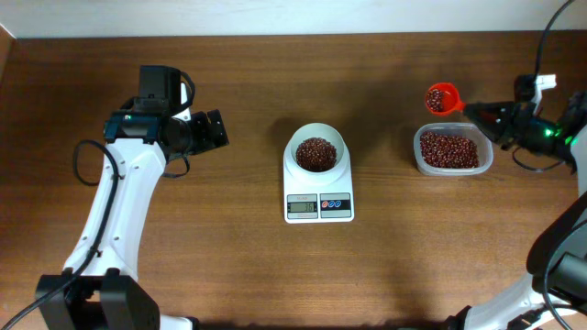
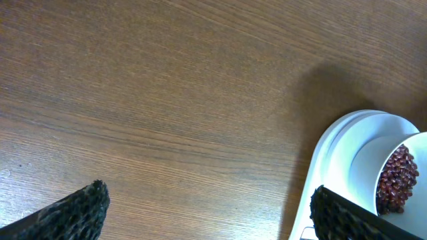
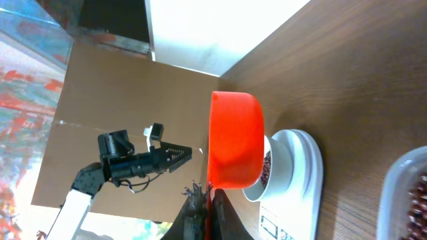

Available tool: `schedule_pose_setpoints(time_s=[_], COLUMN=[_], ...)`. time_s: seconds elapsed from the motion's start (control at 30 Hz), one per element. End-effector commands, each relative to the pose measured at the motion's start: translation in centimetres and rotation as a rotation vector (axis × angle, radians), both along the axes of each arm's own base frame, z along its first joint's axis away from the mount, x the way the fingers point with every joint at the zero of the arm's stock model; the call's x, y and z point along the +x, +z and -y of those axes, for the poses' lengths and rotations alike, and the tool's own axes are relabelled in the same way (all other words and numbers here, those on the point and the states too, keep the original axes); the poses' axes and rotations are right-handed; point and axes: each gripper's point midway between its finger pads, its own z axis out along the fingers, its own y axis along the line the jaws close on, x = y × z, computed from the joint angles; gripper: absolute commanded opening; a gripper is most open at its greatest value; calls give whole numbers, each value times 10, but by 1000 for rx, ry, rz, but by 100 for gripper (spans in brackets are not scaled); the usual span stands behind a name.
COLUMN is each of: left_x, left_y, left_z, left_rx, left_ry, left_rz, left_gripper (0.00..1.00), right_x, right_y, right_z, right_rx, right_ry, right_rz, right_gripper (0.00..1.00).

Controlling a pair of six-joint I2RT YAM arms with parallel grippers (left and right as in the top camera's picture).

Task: Scoop item into bowl and weigh 50g on scale
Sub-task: 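Lift the filled scoop and carry it left over the white bowl, then tip the scoop over the bowl to pour beans in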

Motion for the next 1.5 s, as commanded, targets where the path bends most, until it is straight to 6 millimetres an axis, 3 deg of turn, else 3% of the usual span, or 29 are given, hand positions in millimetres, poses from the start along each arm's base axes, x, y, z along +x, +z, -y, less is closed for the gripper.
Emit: schedule_pose_setpoints(time_s=[0.0, 0.2, 0.23, 0.43, 0.83, 1.17, 1.47], left_x=[2, 2, 2, 2, 2, 2, 2], left_y=[-1, -1, -1, -1, -1, -1, -1], left_z=[2, 2, 2, 2, 2, 2, 2], left_rx=[-5, -5, -5, -5, -5, -5, -5], left_ry=[-10, -10, -10, -10, -10, -10, -10], left_rz=[-3, -3, -3, -3, -3, -3, -3], left_gripper=[99, 99, 99, 99, 99, 99, 99], right_x=[0, -1, -2, -8, -17, -10, -2], right_y=[3, -12, -14, -26, -43, -78, -61], right_z=[-20, -59, -75, -119, -186, -201, -215], right_rx=[40, -39, -50, -131, -271, -528, -582], right_ry=[51, 146, 186, 297, 459, 464, 475], right_rz=[8, -25, -24, -30, 58, 61, 124], right_gripper=[4, 4, 4, 4, 4, 4, 4])
